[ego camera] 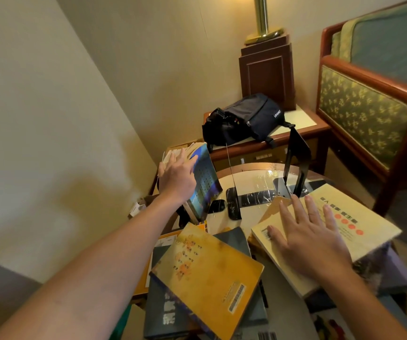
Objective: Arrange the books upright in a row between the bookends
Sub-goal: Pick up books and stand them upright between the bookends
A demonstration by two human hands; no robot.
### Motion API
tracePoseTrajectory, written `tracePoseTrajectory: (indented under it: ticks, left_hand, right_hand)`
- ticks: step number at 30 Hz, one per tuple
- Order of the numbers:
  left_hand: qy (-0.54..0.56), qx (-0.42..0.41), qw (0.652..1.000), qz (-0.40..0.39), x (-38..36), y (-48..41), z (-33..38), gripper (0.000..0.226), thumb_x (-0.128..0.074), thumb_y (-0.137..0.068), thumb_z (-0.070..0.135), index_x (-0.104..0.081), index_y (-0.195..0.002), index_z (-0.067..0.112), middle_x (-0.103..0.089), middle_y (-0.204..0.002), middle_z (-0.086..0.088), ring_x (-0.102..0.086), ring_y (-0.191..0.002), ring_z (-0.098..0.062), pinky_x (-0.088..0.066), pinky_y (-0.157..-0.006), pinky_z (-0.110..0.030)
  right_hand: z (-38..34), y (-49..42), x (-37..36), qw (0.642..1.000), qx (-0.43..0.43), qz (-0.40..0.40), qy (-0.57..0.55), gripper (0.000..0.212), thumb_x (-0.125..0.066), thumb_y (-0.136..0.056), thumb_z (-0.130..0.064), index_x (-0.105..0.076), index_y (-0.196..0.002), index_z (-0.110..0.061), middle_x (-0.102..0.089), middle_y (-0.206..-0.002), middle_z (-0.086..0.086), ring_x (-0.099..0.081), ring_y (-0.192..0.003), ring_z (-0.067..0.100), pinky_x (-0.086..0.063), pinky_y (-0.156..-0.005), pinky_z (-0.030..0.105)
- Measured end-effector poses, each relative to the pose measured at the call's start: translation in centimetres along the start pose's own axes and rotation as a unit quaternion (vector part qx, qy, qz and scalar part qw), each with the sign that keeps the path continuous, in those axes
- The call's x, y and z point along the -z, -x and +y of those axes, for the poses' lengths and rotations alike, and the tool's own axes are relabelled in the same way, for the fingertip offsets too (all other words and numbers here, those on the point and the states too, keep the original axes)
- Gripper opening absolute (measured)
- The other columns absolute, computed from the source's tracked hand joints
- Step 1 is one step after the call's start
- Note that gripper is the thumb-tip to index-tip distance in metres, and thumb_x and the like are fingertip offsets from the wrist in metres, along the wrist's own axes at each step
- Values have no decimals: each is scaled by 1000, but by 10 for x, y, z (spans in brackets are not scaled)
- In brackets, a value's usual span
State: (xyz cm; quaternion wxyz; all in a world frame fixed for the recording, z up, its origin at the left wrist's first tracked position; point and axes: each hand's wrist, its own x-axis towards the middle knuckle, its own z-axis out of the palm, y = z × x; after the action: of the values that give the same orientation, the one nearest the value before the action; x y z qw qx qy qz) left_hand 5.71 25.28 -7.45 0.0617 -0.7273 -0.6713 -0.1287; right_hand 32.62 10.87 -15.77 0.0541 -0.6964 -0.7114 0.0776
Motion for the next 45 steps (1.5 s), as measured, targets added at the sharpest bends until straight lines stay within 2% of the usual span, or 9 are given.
tracePoseTrajectory:
  ticks: [9,15,21,25,30,33,38,41,45]
  left_hand:
    - [-29,-39,999,14,6,4,-5,53,-45,-103,31,-32,-154,31,-24,-164,-5,-20,-152,-30,-16,-122,-56]
    - [-34,-53,998,21,10,13,-4,57,-50,-101,38,-33,-154,28,-23,-164,-4,-20,-152,-29,-13,-122,-58]
    - [-16,-94,993,68,20,40,-4,60,-56,-97,37,-37,-153,24,-30,-162,-4,-24,-151,-29,-12,-122,-60]
    - [34,-136,986,89,23,72,-9,63,-59,-97,31,-34,-154,21,-30,-161,-5,-26,-149,-28,-8,-124,-48]
    - [103,-114,984,92,22,116,-20,58,-58,-97,30,-40,-151,22,-33,-159,-4,-27,-149,-24,-6,-122,-42]
    - [126,-88,987,54,17,144,-30,57,-55,-100,34,-38,-153,23,-31,-161,-1,-27,-149,-23,-11,-123,-46]
    - [122,-37,990,-66,1,187,-49,60,-42,-101,54,-31,-155,31,-24,-164,4,-25,-150,-20,-24,-122,-47]
    - [113,-1,983,-148,-5,210,-55,64,-37,-100,60,-24,-157,33,-15,-166,8,-19,-152,-19,-19,-122,-43]
    - [117,19,979,-165,-5,231,-59,71,-36,-97,66,-24,-157,30,-11,-166,9,-19,-151,-21,-25,-119,-40]
  right_hand:
    - [0,0,0,1000,2,0,10,79,5,-91,-71,16,-157,-30,23,-165,3,26,-149,27,12,-122,54]
    - [0,0,0,1000,5,-1,9,88,19,-80,-73,16,-157,-31,21,-165,2,25,-150,27,11,-122,53]
    - [2,4,4,1000,13,3,13,83,2,-90,-75,4,-160,-31,12,-167,1,19,-152,26,8,-123,53]
    - [-1,8,7,1000,20,-7,12,81,-2,-91,-74,-4,-160,-32,6,-168,0,14,-153,26,6,-123,54]
    - [-21,29,10,999,32,-24,8,72,-18,-98,-68,-8,-160,-31,2,-169,3,9,-154,30,5,-123,55]
    - [-34,43,10,998,45,-35,1,72,-26,-99,-66,-9,-159,-30,-2,-169,3,7,-155,30,5,-123,55]
    - [-49,65,13,997,63,-31,-37,70,-34,-100,-61,-8,-159,-34,-4,-169,1,8,-155,28,6,-124,51]
    - [-64,77,10,994,110,-24,-16,71,-31,-101,-62,-9,-160,-32,-3,-169,-1,12,-154,26,12,-123,48]
    - [-83,87,4,989,139,-39,0,74,-28,-98,-68,-14,-160,-30,-8,-169,0,11,-155,24,13,-123,46]
